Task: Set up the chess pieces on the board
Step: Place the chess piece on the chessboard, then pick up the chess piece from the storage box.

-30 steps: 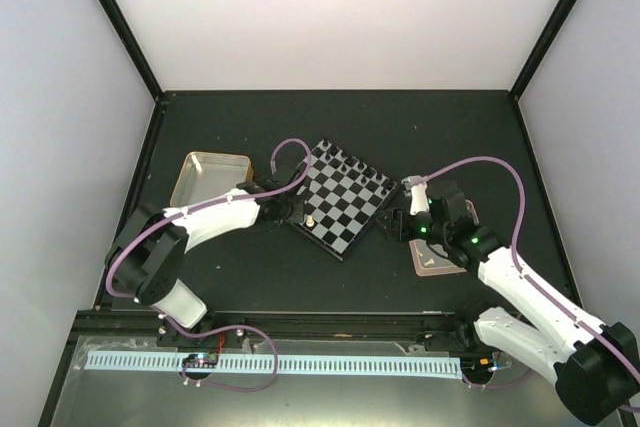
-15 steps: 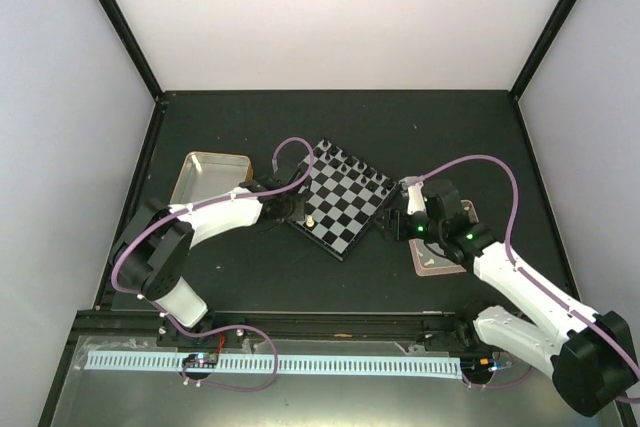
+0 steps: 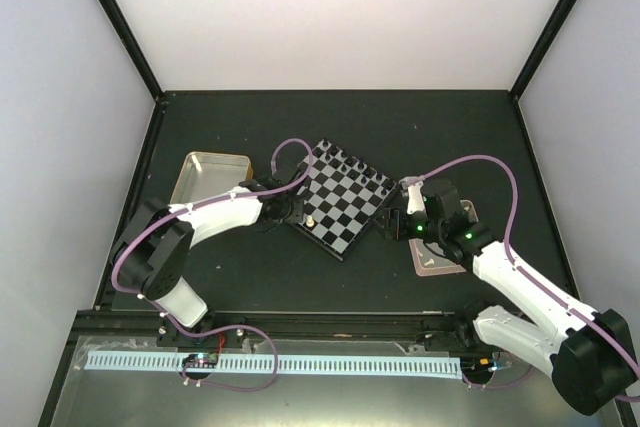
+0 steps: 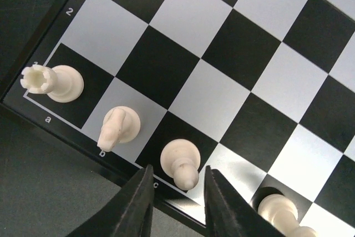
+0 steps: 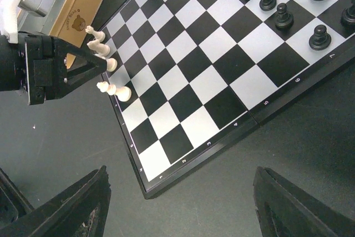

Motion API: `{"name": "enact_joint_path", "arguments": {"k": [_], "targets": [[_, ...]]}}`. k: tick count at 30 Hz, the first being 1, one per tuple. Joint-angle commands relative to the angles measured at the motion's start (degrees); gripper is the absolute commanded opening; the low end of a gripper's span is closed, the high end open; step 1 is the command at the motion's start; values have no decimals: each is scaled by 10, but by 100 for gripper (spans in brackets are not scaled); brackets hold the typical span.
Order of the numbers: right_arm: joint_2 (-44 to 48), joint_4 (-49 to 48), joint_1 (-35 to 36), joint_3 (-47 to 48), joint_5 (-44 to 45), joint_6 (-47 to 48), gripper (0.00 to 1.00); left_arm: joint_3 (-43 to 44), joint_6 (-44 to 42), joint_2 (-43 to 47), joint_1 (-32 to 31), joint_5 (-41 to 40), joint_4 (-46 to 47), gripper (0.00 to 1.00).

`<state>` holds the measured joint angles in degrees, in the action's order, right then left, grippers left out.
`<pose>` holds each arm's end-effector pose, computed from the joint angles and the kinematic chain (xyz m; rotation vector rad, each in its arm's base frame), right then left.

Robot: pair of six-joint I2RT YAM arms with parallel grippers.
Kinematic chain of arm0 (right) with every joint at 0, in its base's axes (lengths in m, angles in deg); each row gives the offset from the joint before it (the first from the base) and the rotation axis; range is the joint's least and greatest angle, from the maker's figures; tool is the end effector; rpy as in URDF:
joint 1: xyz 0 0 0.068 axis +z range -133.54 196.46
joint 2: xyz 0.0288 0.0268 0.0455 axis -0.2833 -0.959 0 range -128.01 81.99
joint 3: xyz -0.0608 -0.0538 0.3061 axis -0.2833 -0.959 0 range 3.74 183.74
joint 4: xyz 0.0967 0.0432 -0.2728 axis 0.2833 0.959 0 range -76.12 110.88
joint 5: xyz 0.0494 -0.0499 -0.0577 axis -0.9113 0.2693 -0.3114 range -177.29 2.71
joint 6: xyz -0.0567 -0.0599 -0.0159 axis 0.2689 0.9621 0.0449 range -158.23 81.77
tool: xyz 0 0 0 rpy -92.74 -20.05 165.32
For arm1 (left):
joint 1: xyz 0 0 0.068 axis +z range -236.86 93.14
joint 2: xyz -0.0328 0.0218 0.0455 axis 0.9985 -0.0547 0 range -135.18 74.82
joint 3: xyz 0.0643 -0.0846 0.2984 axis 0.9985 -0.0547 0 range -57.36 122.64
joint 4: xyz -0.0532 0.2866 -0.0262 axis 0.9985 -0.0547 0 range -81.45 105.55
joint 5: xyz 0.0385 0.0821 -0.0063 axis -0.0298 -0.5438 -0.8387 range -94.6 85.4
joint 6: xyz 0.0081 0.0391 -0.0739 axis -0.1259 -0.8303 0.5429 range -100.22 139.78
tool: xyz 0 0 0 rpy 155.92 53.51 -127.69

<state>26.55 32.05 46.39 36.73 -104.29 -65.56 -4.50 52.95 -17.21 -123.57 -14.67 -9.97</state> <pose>0.1922 0.1355 0.2233 -0.2182 2.3831 0.8391 0.2859 -0.1972 0.1610 0.0296 2.6772 -0.1511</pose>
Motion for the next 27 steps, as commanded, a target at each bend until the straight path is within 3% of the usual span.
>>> {"name": "enact_joint_path", "arguments": {"k": [1,5,9,14,21,27], "targets": [[10,-4,3,15,10,-8,72,16,0,-2,3,16,-21,31],[24,25,3,27,75,-32,71,24,0,14,3,19,-34,40],[51,92,1,41,256,-96,71,22,6,48,3,31,-46,42],[33,202,-71,51,395,-153,67,2,14,139,4,17,-46,43],[-60,200,-178,42,359,-166,63,-49,-21,293,3,20,39,44],[-159,170,-197,54,307,-178,59,-92,-53,376,3,29,116,50]]}}
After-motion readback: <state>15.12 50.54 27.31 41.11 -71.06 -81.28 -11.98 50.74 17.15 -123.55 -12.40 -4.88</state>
